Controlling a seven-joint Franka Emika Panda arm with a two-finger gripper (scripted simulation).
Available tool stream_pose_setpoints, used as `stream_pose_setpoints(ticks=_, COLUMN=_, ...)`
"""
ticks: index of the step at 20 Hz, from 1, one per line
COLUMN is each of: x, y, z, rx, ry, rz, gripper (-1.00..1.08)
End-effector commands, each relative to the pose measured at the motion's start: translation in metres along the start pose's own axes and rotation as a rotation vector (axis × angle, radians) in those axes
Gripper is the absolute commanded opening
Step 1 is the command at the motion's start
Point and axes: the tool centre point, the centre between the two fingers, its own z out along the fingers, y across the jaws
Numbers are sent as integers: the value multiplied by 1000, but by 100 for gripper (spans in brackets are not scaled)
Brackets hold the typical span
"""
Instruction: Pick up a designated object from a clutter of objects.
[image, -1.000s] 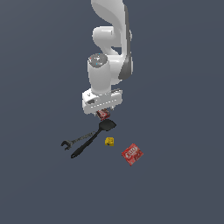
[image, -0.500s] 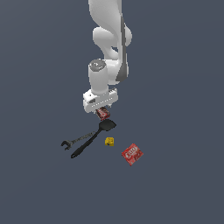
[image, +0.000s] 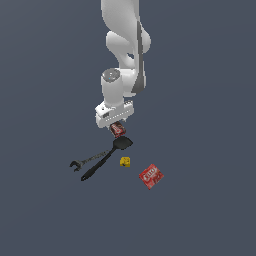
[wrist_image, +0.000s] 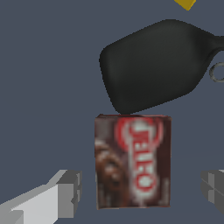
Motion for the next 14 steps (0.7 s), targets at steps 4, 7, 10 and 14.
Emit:
stream_pose_setpoints(ticks=4, x=-1, y=0, z=7, rx=0, ry=0, rz=0, gripper=100)
stream_pose_setpoints(ticks=7, x=-1, y=0, z=16, rx=0, ry=0, rz=-1, gripper=100)
stream_pose_setpoints(ticks=10, x=-1, y=-1, z=28, rx=-1, ry=0, rz=-1, gripper=100)
stream_pose_setpoints(ticks=14, x=-2, y=-1, z=42, rx=0, ry=0, rz=-2, gripper=100)
